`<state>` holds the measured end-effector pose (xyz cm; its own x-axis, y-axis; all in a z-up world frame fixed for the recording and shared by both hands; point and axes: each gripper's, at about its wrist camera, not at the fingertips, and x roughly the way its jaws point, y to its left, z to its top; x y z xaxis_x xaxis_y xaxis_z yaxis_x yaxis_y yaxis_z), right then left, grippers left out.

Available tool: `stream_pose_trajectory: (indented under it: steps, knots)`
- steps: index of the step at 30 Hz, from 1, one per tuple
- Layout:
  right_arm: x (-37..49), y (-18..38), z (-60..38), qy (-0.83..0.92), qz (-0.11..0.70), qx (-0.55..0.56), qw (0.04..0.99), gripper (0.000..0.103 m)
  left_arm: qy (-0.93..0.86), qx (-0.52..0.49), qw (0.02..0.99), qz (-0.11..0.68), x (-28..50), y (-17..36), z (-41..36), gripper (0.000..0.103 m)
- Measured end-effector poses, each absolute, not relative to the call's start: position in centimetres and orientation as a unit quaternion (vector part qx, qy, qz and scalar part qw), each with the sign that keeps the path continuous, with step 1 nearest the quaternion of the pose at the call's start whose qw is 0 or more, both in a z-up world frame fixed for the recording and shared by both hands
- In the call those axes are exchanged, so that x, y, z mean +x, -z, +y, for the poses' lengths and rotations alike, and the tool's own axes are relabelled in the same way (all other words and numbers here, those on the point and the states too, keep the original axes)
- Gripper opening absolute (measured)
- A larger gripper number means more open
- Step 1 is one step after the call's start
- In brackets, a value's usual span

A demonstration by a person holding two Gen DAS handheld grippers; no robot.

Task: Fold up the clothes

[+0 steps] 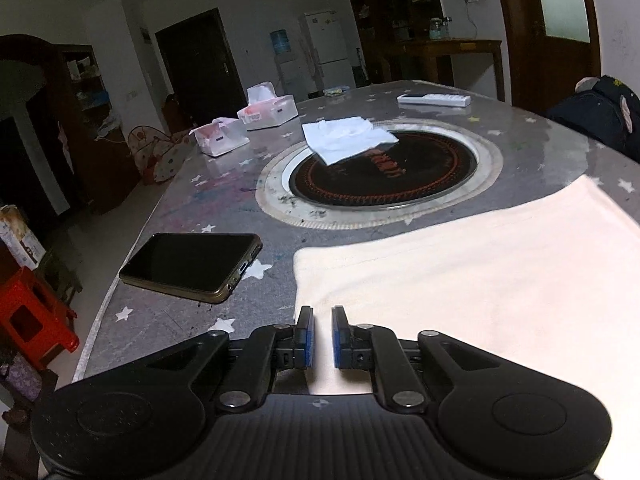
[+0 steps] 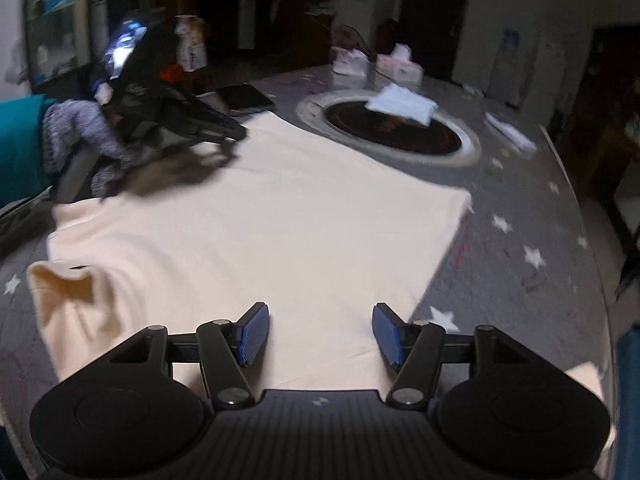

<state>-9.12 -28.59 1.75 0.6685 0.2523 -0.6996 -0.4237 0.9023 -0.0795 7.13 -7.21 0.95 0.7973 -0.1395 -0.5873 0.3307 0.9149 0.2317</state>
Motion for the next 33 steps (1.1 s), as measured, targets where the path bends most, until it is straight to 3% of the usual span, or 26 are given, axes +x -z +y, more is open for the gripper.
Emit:
stream_pose_trajectory:
  steps: [11,13,18,20,23,33]
  knots:
    - [-12.0,-3.8,-23.4,-0.340,0.353,-0.088,0.867,0.051,0.192,0.138,0.929,0.285,1.2,-2.5,-7.5,0.018]
    - [-12.4,-3.4,-22.9,-0.347,0.357,-0.092,0.862,0.043,0.201,0.138,0.927,0.283,0.1,-2.3,-7.7,0.019]
    - [-12.5,-2.0,-22.0,-0.336,0.368,-0.113,0.860,0.009,0.210,0.148,0.924,0.282,-2.0,-1.5,-7.9,0.029]
    - [-13.0,-2.0,-21.8,-0.338,0.366,-0.119,0.859,0.004,0.208,0.151,0.924,0.282,-2.5,-1.3,-7.8,0.032]
    - [-14.1,-2.2,-21.5,-0.354,0.364,-0.137,0.851,0.003,0.199,0.151,0.927,0.281,-2.8,-1.0,-7.5,0.042]
    - [-16.6,-2.2,-22.3,-0.369,0.363,-0.138,0.844,0.007,0.201,0.183,0.929,0.252,-5.9,-0.4,-8.3,0.050]
